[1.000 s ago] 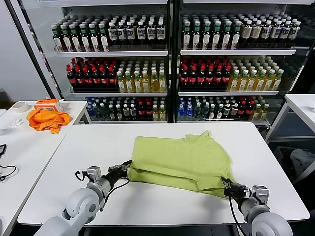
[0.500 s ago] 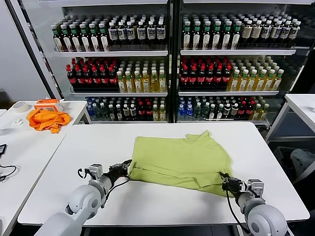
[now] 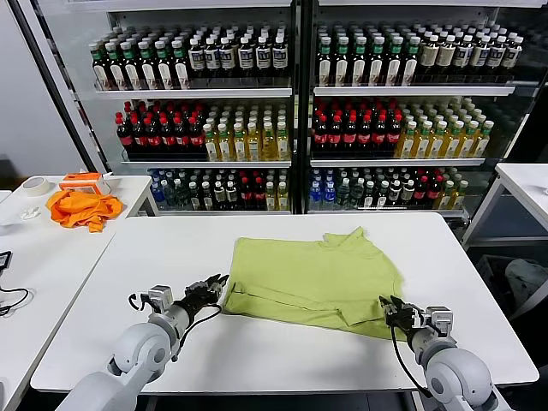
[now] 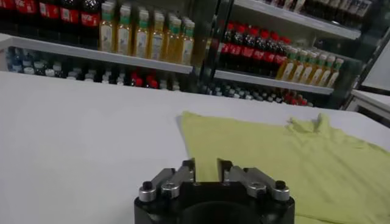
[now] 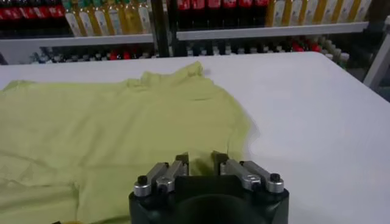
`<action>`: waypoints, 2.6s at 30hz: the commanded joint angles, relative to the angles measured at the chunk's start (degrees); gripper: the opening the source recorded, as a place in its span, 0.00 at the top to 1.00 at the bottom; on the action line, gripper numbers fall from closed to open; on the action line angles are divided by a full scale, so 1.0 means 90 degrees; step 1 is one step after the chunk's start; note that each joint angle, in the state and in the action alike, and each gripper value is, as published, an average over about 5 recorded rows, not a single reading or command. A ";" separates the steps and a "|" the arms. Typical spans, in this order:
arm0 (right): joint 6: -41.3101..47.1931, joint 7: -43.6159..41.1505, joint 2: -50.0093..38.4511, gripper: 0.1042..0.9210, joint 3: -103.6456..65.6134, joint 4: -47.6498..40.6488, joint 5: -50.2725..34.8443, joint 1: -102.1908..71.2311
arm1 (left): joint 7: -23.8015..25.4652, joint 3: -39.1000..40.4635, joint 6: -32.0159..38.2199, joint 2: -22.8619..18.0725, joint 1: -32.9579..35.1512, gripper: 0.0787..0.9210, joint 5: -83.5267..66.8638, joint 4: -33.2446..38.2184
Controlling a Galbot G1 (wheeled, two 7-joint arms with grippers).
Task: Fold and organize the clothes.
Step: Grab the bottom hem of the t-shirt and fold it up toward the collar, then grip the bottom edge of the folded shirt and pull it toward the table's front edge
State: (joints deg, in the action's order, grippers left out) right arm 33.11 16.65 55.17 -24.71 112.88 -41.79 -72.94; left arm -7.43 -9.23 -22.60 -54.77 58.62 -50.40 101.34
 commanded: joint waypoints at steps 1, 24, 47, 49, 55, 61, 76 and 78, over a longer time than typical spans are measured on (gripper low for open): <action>-0.0003 -0.0003 -0.0078 0.46 -0.0209 0.0203 0.0128 -0.0055 | 0.0057 -0.0199 0.0088 0.0105 0.0237 0.61 0.0012 0.0256; -0.0360 -0.0277 0.0387 0.12 -0.0992 0.0714 0.0723 -0.1835 | -0.0266 0.0271 -0.0359 0.0022 0.0721 0.12 0.0965 0.0802; -0.0277 0.0046 0.0625 0.58 -0.0523 0.0264 0.0137 -0.1314 | -0.0441 0.0481 -0.0537 -0.0158 0.0638 0.48 0.1065 0.0437; -0.0285 0.0044 0.0616 0.66 -0.0528 0.0286 0.0132 -0.1321 | -0.0438 0.0471 -0.0533 -0.0171 0.0609 0.55 0.1062 0.0409; -0.0324 0.0015 0.0583 0.88 -0.0549 0.0378 0.0144 -0.1363 | -0.0421 0.0443 -0.0450 -0.0160 0.0613 0.76 0.1026 0.0386; -0.0321 0.0004 0.0562 0.98 -0.0541 0.0488 0.0173 -0.1414 | -0.0413 0.0342 -0.0375 -0.0077 0.0741 0.96 0.0914 0.0524; -0.0236 -0.0020 0.0150 0.98 -0.1067 0.1768 0.0230 -0.3060 | -0.0381 -0.0858 -0.0312 0.0755 0.2615 1.00 0.0554 0.1999; -0.0241 -0.0039 0.0195 0.98 -0.1099 0.1867 0.0253 -0.3263 | -0.0331 -0.1063 -0.0283 0.0795 0.2967 1.00 0.0548 0.2139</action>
State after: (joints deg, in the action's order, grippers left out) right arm 30.94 16.38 57.79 -32.65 125.10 -39.78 -95.03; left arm -11.02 -10.70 -25.81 -51.18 72.13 -44.59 112.64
